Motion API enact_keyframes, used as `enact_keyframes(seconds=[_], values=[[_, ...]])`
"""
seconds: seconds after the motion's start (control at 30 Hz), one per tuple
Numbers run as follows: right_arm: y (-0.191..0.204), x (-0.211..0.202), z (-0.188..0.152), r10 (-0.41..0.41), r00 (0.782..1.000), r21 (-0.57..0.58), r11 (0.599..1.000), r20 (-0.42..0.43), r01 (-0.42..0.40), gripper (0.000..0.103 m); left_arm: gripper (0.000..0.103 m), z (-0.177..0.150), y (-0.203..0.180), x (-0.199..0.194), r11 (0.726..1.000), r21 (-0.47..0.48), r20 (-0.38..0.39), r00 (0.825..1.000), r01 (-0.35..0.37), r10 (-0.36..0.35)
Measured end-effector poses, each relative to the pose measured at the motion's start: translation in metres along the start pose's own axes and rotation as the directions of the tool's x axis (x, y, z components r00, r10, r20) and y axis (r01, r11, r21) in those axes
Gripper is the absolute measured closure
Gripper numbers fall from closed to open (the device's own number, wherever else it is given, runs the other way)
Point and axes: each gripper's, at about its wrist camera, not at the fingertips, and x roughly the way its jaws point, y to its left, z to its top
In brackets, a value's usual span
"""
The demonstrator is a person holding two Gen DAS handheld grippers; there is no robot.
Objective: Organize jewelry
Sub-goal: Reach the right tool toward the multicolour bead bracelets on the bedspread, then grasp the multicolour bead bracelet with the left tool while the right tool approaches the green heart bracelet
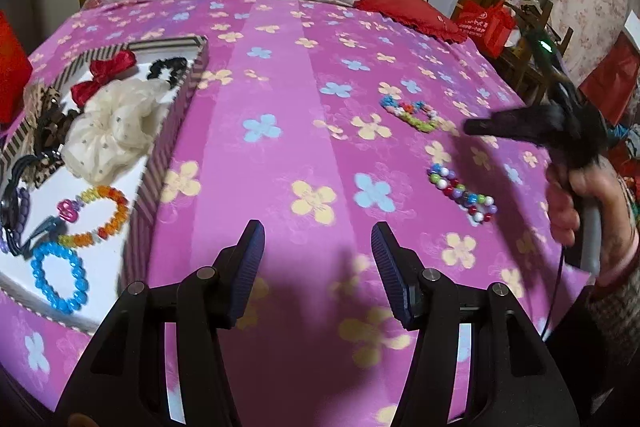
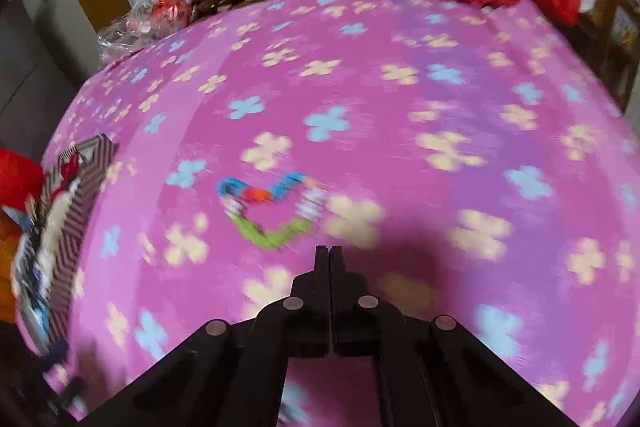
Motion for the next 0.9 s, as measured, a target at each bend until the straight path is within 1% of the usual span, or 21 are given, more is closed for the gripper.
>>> enact_keyframes(seconds=[0.03,0.13,0.23,0.27,0.3,0.33,0.37,0.43,0.57,0.6,0.7,0.73,0.77,0.8,0.83,0.9], values=[[-0.007,-0.007,-0.009,-0.01,1.0,-0.012,1.0,0.016,0.01,0.103,0.048,0.001,-0.005,0.0,1.0,0.003,-0.008,1.0,0.001,-0.001],[-0.022,-0.019,-0.029,-0.005,0.999,-0.024,1.0,0.046,0.006,0.102,0.048,0.008,-0.022,0.006,1.0,0.012,-0.045,0.999,0.014,-0.013],[-0.039,-0.024,-0.043,0.038,0.996,0.01,0.999,0.084,-0.039,0.093,0.048,0.016,-0.043,0.019,0.999,0.016,-0.102,0.994,0.05,-0.048],[-0.046,-0.024,-0.045,0.059,0.994,0.036,0.997,0.097,-0.063,0.078,0.048,0.02,-0.052,0.024,0.998,0.018,-0.121,0.991,0.066,-0.063],[-0.052,-0.025,-0.046,0.078,0.991,0.059,0.995,0.109,-0.084,0.06,0.048,0.024,-0.062,0.03,0.996,0.024,-0.14,0.987,0.083,-0.079],[-0.058,-0.026,-0.046,0.099,0.987,0.085,0.99,0.124,-0.11,0.054,0.048,0.027,-0.07,0.035,0.995,0.026,-0.155,0.984,0.095,-0.089],[-0.06,-0.027,-0.045,0.11,0.985,0.102,0.987,0.132,-0.124,0.052,0.048,0.031,-0.08,0.042,0.994,0.024,-0.172,0.979,0.11,-0.105],[-0.068,-0.029,-0.044,0.133,0.981,0.123,0.981,0.139,-0.15,0.052,0.048,0.037,-0.094,0.054,0.99,0.012,-0.196,0.971,0.143,-0.138],[-0.078,-0.033,-0.044,0.14,0.979,0.16,0.974,0.148,-0.163,0.052,0.048,0.045,-0.12,0.082,0.978,-0.018,-0.268,0.941,0.21,-0.207],[-0.08,-0.034,-0.044,0.144,0.978,0.168,0.971,0.149,-0.168,0.052,0.048,0.046,-0.126,0.087,0.977,-0.019,-0.279,0.937,0.212,-0.209],[-0.083,-0.035,-0.042,0.167,0.974,0.176,0.965,0.154,-0.193,0.052,0.048,0.047,-0.137,0.099,0.981,-0.018,-0.292,0.937,0.195,-0.191],[-0.082,-0.037,-0.042,0.171,0.972,0.174,0.965,0.16,-0.198,0.052,0.051,0.047,-0.139,0.103,0.984,-0.014,-0.3,0.938,0.178,-0.174],[-0.081,-0.038,-0.042,0.17,0.972,0.167,0.966,0.164,-0.197,0.052,0.069,0.047,-0.139,0.105,0.986,-0.013,-0.305,0.939,0.165,-0.161],[-0.08,-0.038,-0.042,0.167,0.972,0.161,0.968,0.166,-0.194,0.052,0.08,0.046,-0.139,0.109,0.988,-0.015,-0.319,0.936,0.154,-0.151],[-0.08,-0.038,-0.042,0.165,0.972,0.158,0.969,0.165,-0.191,0.052,0.094,0.046,-0.137,0.111,0.99,-0.02,-0.331,0.933,0.141,-0.139],[-0.08,-0.035,-0.043,0.174,0.973,0.161,0.967,0.155,-0.198,0.052,0.094,0.047,-0.132,0.107,0.993,-0.021,-0.319,0.941,0.118,-0.118]])
